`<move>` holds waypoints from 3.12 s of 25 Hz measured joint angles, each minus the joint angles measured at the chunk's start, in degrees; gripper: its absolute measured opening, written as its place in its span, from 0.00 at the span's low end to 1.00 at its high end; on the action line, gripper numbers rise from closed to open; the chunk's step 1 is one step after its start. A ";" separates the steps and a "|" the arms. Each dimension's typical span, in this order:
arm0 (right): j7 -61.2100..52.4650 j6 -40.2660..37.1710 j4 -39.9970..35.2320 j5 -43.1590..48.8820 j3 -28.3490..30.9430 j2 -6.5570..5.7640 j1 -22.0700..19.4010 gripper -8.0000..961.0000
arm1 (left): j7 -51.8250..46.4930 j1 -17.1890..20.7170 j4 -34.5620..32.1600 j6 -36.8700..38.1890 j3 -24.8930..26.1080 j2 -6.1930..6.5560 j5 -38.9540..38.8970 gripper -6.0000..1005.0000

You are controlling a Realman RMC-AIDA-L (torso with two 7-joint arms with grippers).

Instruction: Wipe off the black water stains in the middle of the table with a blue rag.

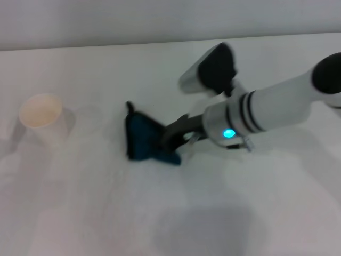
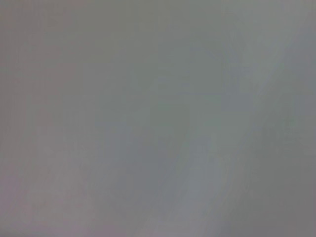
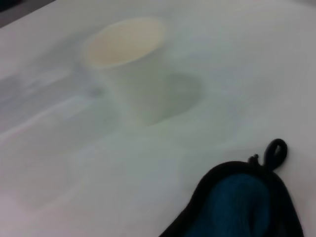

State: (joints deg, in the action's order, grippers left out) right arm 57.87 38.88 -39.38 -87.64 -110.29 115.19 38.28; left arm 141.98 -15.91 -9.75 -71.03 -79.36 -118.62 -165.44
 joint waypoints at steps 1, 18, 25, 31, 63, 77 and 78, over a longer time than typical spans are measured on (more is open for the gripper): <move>0.00 0.00 0.00 0.00 0.00 0.00 0.00 0.13 | 0.00 0.00 0.00 0.00 0.00 0.00 0.00 0.87; 0.19 9.20 -6.37 19.35 30.91 -0.53 -10.60 0.15 | -0.24 2.53 -0.81 -3.40 0.00 0.07 -1.09 0.87; 0.00 7.79 -6.58 19.83 28.53 0.22 -10.18 0.18 | -0.48 2.97 -1.09 -4.19 -0.01 0.06 -1.06 0.87; 0.35 7.32 -14.72 19.06 28.30 0.30 -14.24 0.21 | -0.48 3.17 -1.09 -4.85 0.00 0.05 -1.01 0.87; 92.57 28.34 33.36 -57.63 58.86 0.68 -17.02 0.91 | -8.41 -0.07 -0.40 -3.34 3.01 -0.28 -1.29 0.87; 92.51 23.02 31.82 -57.73 62.60 0.46 -15.74 0.91 | -8.27 -6.83 0.78 6.40 2.82 -0.65 -1.29 0.87; 92.51 22.32 31.82 -57.80 62.93 0.41 -15.73 0.91 | -8.23 -7.13 0.84 7.48 2.93 -0.65 -1.29 0.87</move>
State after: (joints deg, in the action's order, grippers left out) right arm 150.38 61.20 -7.57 -145.44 -47.36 115.59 22.55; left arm 133.75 -23.04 -8.91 -63.55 -76.44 -119.27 -166.73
